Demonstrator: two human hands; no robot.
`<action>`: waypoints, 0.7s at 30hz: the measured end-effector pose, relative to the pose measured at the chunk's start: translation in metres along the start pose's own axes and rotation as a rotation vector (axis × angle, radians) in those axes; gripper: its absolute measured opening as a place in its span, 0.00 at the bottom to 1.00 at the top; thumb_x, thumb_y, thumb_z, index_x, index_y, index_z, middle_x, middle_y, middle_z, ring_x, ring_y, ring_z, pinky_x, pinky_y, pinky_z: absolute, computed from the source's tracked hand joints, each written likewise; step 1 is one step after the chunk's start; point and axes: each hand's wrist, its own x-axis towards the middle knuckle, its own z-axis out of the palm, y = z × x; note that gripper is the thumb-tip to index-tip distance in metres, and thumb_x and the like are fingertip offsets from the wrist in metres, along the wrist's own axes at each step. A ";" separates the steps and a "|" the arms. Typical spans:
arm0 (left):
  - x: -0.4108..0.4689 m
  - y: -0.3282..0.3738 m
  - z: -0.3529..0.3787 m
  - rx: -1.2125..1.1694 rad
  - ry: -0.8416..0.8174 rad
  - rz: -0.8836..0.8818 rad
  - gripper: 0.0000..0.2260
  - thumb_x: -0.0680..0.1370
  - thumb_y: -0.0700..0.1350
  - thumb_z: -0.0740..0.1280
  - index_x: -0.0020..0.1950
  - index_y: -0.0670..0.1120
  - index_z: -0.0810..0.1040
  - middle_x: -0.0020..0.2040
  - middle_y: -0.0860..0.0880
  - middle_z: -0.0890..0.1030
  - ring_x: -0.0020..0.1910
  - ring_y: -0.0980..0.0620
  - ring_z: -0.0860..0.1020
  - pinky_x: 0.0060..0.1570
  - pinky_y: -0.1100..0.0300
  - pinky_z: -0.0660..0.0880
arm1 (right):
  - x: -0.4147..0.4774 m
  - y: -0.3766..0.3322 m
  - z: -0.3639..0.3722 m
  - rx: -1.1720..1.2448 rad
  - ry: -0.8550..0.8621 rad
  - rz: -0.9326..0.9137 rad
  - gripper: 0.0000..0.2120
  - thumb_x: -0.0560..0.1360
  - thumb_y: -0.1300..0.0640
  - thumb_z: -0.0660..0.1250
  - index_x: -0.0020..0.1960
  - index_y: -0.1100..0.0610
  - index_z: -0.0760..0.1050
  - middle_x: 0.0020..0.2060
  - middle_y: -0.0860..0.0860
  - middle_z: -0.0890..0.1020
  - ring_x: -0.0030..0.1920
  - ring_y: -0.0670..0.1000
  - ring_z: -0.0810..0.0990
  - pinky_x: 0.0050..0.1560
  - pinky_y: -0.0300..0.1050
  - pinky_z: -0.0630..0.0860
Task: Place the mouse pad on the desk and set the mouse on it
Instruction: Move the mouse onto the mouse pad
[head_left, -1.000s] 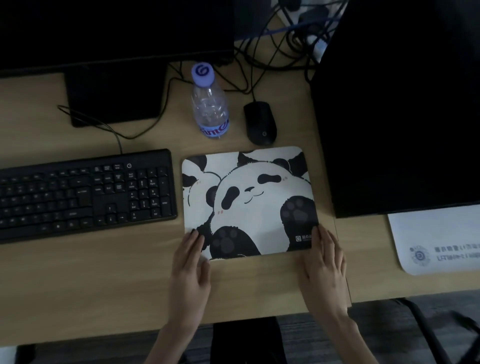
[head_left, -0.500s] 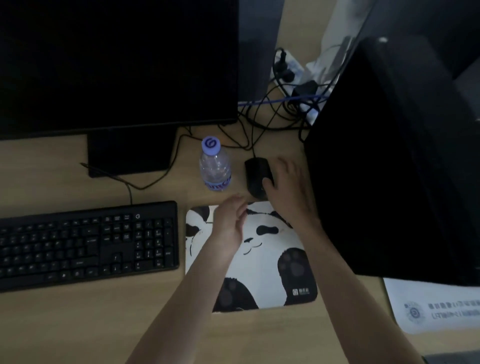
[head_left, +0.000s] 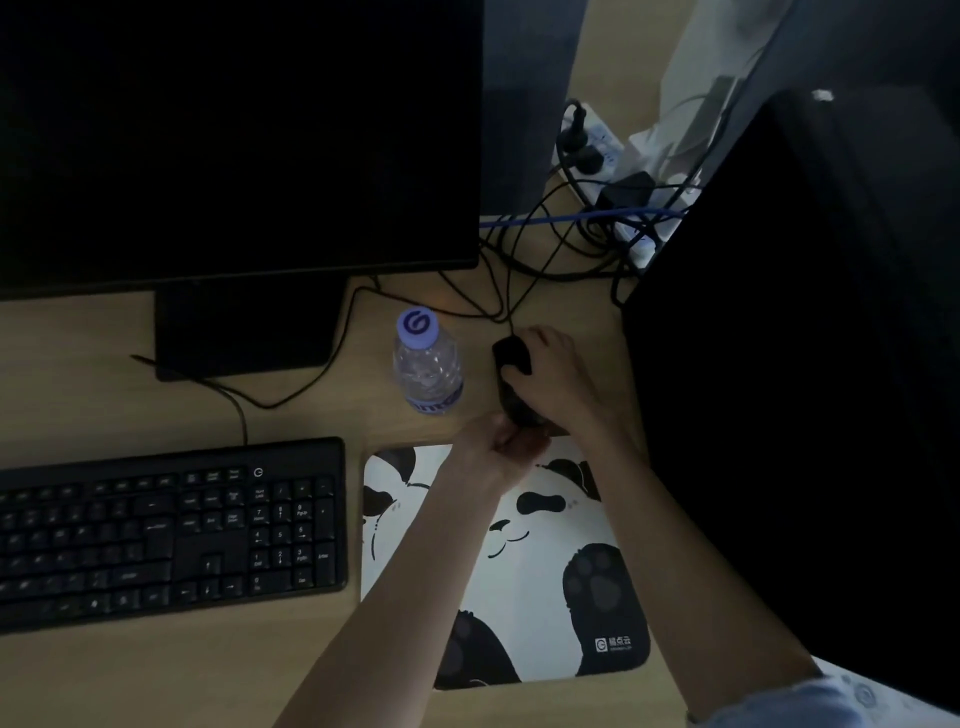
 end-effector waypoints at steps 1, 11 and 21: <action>-0.002 0.000 0.002 -0.026 -0.005 0.000 0.14 0.78 0.35 0.48 0.37 0.36 0.70 0.39 0.39 0.71 0.39 0.43 0.70 0.43 0.54 0.74 | 0.001 0.000 -0.001 -0.001 -0.003 0.002 0.25 0.75 0.55 0.60 0.69 0.60 0.59 0.68 0.59 0.65 0.67 0.59 0.61 0.65 0.50 0.62; -0.003 -0.015 -0.017 -0.188 -0.063 0.059 0.13 0.78 0.33 0.52 0.57 0.32 0.71 0.63 0.34 0.73 0.63 0.37 0.71 0.68 0.45 0.64 | -0.026 -0.010 -0.006 0.136 0.217 0.022 0.20 0.72 0.59 0.62 0.63 0.62 0.66 0.61 0.61 0.70 0.63 0.58 0.63 0.59 0.45 0.63; -0.068 -0.050 -0.076 -0.138 0.024 0.027 0.09 0.76 0.34 0.58 0.54 0.31 0.71 0.57 0.29 0.75 0.56 0.36 0.76 0.59 0.45 0.72 | -0.109 -0.021 0.019 0.229 0.184 0.026 0.20 0.74 0.59 0.61 0.65 0.59 0.65 0.63 0.58 0.68 0.65 0.55 0.61 0.61 0.41 0.61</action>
